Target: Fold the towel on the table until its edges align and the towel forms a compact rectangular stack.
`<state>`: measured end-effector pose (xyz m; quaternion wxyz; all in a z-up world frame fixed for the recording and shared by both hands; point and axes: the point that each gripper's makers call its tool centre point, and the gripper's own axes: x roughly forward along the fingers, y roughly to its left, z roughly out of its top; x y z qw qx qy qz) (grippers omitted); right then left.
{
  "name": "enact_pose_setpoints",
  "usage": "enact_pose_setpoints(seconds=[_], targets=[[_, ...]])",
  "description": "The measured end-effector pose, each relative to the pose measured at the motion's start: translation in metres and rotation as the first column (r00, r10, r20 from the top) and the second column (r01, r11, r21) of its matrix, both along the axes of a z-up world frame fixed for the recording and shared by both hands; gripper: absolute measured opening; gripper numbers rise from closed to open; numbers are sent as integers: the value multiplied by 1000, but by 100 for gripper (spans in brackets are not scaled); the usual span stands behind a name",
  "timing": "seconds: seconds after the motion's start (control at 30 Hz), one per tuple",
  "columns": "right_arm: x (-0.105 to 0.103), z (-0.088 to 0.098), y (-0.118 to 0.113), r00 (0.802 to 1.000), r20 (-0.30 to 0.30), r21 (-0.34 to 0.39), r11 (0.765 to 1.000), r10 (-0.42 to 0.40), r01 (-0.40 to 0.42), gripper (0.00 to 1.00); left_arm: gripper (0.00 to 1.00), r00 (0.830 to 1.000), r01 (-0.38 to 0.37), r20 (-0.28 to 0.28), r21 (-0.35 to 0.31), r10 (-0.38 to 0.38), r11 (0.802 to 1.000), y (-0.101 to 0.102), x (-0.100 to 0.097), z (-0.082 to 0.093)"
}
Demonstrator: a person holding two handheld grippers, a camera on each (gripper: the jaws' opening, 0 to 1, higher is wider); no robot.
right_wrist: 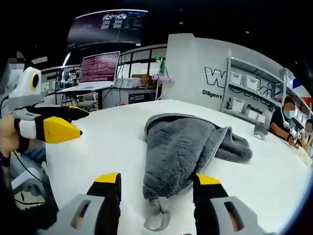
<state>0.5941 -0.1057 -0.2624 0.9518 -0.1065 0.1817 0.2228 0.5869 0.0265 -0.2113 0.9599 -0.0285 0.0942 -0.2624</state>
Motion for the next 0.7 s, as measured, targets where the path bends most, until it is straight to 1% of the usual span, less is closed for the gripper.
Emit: enact_pose_setpoints(seconds=[0.07, 0.17, 0.27, 0.37, 0.5, 0.6, 0.63, 0.7], targets=[[3, 1, 4, 1000, 10, 5, 1000, 2, -2, 51, 75, 1000, -11, 0, -1, 11, 1000, 6, -1, 0], [6, -1, 9, 1000, 10, -6, 1000, 20, -20, 42, 75, 999, -32, -3, -5, 32, 999, 14, -1, -1], [12, -2, 8, 999, 25, -62, 998, 23, -21, 31, 75, 999, -51, -5, -7, 51, 999, 22, -2, -2], [17, -2, 9, 999, 27, -76, 997, 27, -25, 25, 74, 998, -68, -9, -7, 68, 998, 29, -3, -4], [17, 0, 14, 998, 39, -45, 998, 45, -43, 18, 74, 996, -87, -14, -11, 87, 996, 34, -2, -5], [16, 4, 20, 997, 58, -32, 998, 60, -58, 15, 74, 996, -87, -17, -9, 87, 996, 34, -2, -6], [15, 6, 22, 995, 65, -19, 997, 70, -69, 14, 74, 996, -86, -19, -8, 85, 996, 33, -2, -7], [12, 12, 30, 993, 74, 44, 994, 95, -98, 13, 74, 996, -82, -20, -7, 82, 997, 32, -1, -7]])
